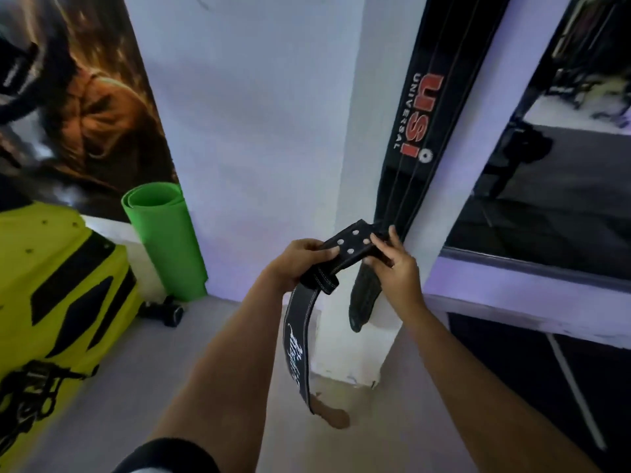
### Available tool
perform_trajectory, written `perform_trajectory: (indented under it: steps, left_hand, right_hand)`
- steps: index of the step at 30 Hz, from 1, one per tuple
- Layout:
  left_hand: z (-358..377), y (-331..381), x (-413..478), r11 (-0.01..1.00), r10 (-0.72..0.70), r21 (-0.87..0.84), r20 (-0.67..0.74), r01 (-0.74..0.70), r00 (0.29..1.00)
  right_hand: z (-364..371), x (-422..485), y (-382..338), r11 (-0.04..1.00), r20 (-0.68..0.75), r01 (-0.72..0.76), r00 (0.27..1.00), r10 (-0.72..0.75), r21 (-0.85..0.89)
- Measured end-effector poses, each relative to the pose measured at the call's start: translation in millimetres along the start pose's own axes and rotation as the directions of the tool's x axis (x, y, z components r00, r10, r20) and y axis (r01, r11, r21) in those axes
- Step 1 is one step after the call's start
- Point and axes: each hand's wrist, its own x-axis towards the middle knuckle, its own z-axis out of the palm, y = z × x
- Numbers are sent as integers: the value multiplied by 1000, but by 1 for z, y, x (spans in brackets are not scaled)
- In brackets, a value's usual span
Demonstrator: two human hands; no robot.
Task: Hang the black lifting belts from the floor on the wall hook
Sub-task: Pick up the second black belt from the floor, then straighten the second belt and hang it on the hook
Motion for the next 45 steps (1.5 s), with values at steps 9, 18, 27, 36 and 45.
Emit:
perform_trajectory:
  steps: [9,18,27,36,45]
  left_hand:
    - [76,71,-8,986,141,-97,8,-139,990]
    - [104,124,-21,958,265,-123,30,-259,964]
    - [118,165,-31,892,371,-285,19,-351,928]
    - [125,226,-50,785,591,-165,-91,-597,802]
    - [142,252,-58,729,617,-272,-136,-628,775]
  right_hand:
    - [-71,13,-39,961,-206,-94,967,150,262]
    - [-87,16,-79,961,-363,-68,917,167,268]
    - [-113,32,-145,896,-286,6,949,136,445]
    - [-146,34,-198,901,-312,91,949,51,423]
    - [-141,22,-208,882,-370,149,929,30,446]
